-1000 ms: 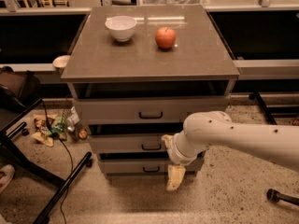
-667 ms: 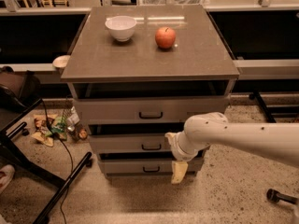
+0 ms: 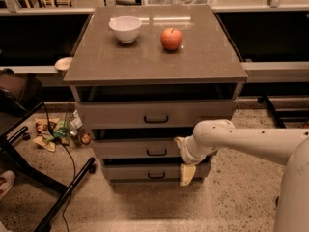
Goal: Open middle drawer
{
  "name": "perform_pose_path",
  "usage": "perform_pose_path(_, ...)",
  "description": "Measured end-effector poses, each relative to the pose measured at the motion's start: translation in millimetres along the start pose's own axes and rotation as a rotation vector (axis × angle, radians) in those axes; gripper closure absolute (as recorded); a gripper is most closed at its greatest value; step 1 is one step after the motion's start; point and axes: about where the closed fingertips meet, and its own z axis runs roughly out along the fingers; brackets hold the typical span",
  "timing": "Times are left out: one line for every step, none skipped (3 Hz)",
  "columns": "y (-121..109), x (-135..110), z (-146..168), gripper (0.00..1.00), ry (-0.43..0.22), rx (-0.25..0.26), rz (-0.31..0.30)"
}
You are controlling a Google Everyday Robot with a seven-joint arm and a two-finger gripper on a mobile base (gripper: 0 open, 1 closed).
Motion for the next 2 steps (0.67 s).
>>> perform_pose_path(-11.2, 17.8, 13.5, 0.0, 0.05, 0.025, -0.038)
perform_pose_path(-28.8, 40.8, 28.0, 0.0, 0.076, 0.061, -0.089)
